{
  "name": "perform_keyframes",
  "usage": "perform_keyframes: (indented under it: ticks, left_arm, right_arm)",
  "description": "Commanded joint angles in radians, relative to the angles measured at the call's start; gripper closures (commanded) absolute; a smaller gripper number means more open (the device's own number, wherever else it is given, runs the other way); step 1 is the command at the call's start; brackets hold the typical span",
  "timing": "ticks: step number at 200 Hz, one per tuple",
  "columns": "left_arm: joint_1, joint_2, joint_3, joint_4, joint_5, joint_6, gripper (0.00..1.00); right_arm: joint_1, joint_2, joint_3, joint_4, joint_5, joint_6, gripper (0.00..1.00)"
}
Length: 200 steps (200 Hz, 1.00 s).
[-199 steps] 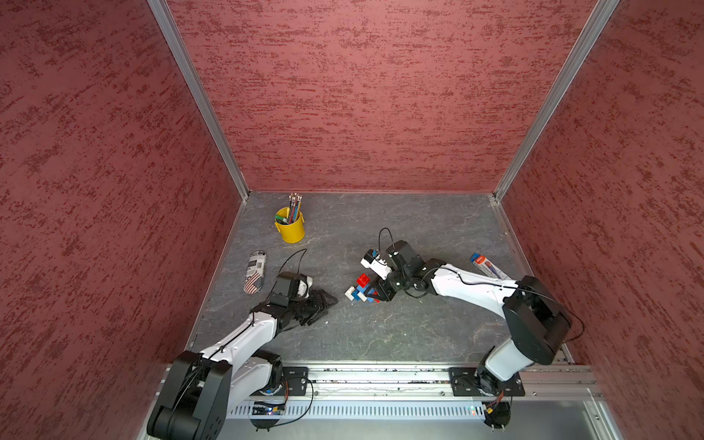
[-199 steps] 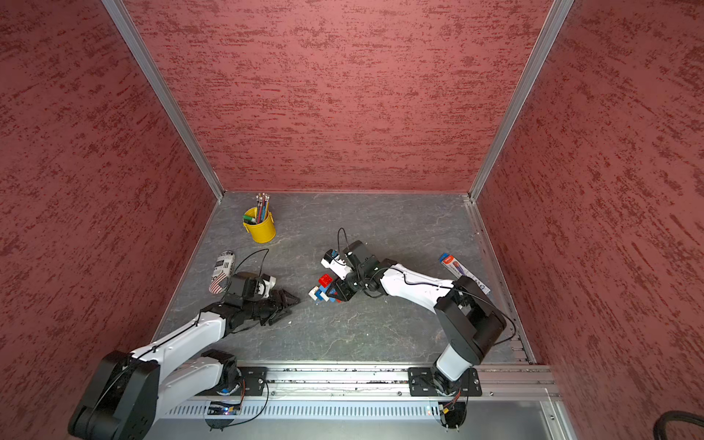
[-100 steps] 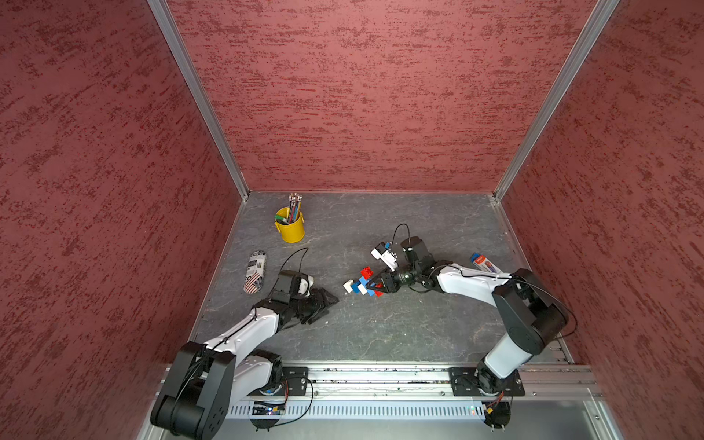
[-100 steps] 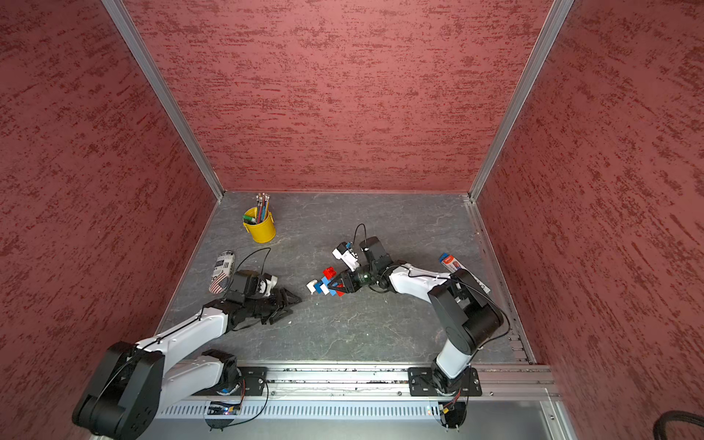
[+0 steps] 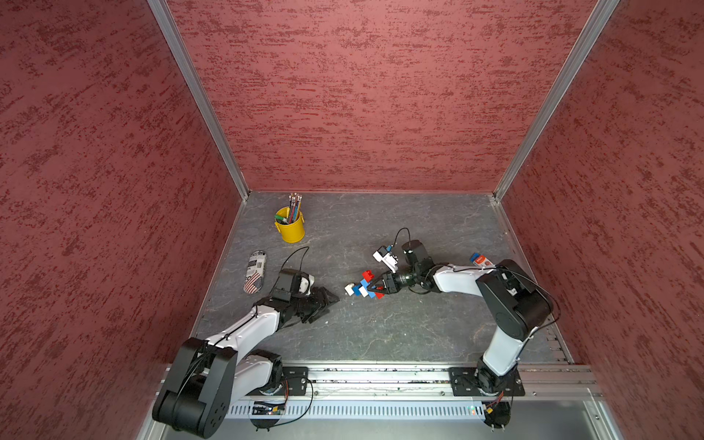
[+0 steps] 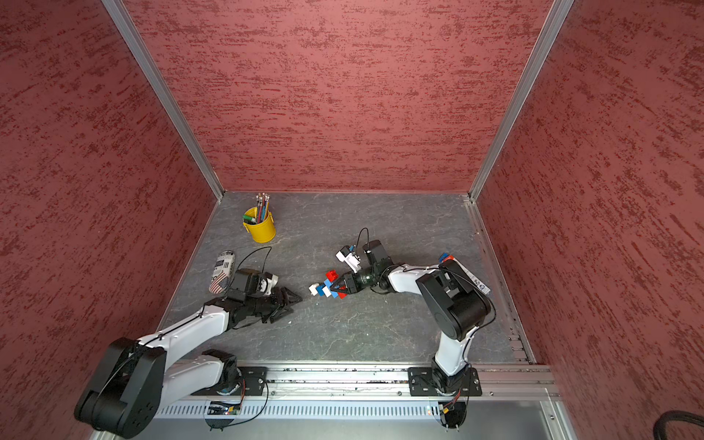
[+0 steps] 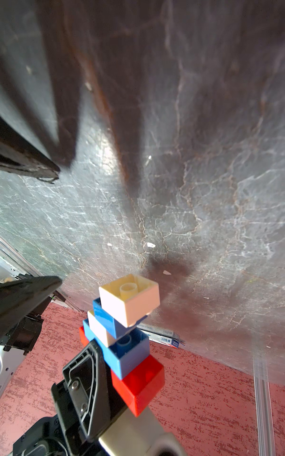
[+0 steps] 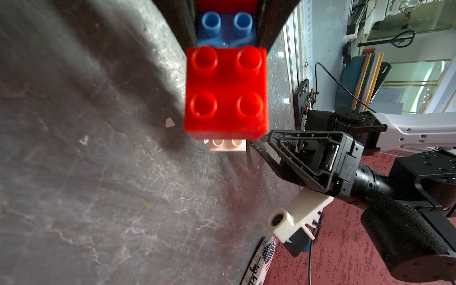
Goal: Assemble the letter y with lego
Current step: Place the lego brick at the center of the board.
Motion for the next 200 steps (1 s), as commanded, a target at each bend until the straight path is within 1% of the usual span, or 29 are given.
perform_keyframes:
  ticks: [1,37,69,93,129,166,200]
  left_arm:
    - [0.005,0.011,0.026,0.003,0.001,0.017,0.35]
    - [0.004,0.026,0.035,0.003,0.001,0.022,0.35]
    - [0.005,0.038,0.049,-0.008,0.001,0.033,0.35]
    - [0.005,0.043,0.055,-0.012,0.003,0.037,0.35]
    - [0.006,0.048,0.055,-0.014,0.003,0.043,0.35]
    - [0.006,0.043,0.05,-0.015,0.004,0.045,0.36]
    - [0.006,0.037,0.049,-0.02,0.006,0.047,0.36]
  right_arm:
    - [-0.011,0.02,-0.009,0.051,-0.039,0.005,0.7]
    - [-0.02,0.043,-0.008,0.055,-0.048,0.005,0.67]
    - [-0.027,0.057,-0.008,0.057,-0.047,0.006,0.63]
    - [-0.03,0.067,-0.006,0.055,-0.048,0.006,0.61]
    - [-0.034,0.071,-0.003,0.04,-0.04,-0.005,0.56]
    - [-0.041,0.071,-0.002,0.022,-0.016,-0.016,0.47]
    - [-0.059,0.067,0.006,0.009,0.014,-0.022,0.44]
